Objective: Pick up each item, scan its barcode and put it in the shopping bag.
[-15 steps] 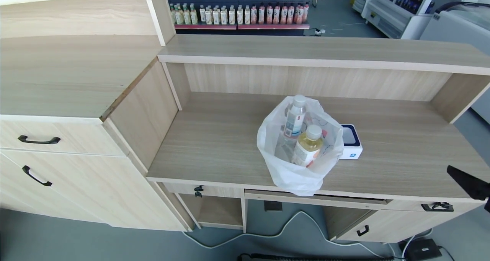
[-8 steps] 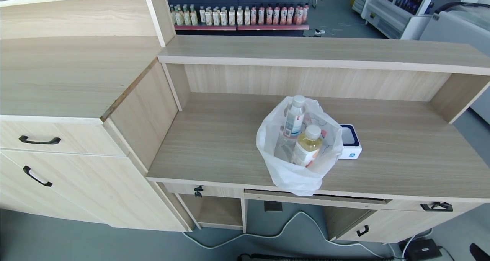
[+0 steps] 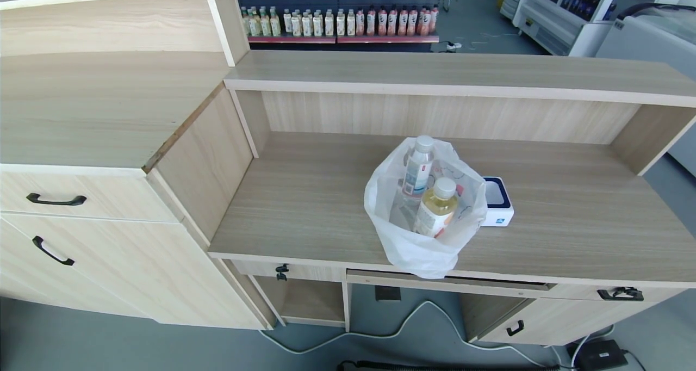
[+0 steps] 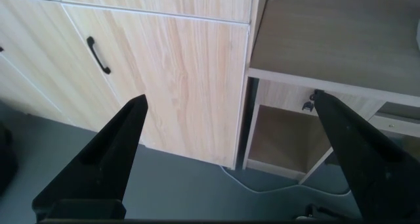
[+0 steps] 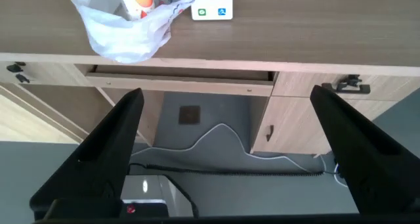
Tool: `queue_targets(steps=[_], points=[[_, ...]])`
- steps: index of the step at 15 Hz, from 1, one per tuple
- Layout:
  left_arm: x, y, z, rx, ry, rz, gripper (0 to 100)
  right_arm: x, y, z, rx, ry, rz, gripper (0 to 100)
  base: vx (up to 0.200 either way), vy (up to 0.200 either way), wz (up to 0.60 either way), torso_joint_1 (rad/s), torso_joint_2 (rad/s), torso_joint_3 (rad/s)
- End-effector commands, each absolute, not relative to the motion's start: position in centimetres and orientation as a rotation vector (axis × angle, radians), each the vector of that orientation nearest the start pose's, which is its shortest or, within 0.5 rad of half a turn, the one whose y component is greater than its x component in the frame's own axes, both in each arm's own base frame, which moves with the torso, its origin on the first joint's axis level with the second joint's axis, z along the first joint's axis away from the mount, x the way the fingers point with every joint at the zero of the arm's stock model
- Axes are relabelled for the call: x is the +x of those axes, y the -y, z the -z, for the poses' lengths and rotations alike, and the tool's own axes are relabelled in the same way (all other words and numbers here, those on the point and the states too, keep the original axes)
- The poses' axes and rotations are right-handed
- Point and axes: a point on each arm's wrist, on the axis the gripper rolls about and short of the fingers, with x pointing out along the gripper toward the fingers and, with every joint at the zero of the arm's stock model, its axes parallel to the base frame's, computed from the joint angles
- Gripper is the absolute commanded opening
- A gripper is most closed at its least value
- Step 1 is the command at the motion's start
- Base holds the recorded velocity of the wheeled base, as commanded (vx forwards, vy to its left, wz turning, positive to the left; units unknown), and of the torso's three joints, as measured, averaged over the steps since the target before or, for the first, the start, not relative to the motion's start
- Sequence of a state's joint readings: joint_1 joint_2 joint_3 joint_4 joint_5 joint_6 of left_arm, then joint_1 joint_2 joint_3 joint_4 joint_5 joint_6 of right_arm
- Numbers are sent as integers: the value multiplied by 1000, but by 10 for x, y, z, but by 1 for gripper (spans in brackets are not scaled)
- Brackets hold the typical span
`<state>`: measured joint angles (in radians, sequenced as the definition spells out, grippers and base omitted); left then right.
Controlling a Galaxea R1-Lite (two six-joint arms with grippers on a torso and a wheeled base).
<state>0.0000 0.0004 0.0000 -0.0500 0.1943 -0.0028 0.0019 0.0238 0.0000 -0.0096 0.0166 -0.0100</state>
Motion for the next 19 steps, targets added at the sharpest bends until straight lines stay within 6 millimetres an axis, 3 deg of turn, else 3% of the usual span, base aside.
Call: queue_targets(steps=[1,19], points=[[-23,-4,-81,-8,51,-193,100,-23,0,-76,-9,8,-18,100,0,0,0,0,0,0],[-23,-4,-81,-8,51,-195,100,-23,0,-76,-11,6,-15,100,0,0,0,0,0,0]])
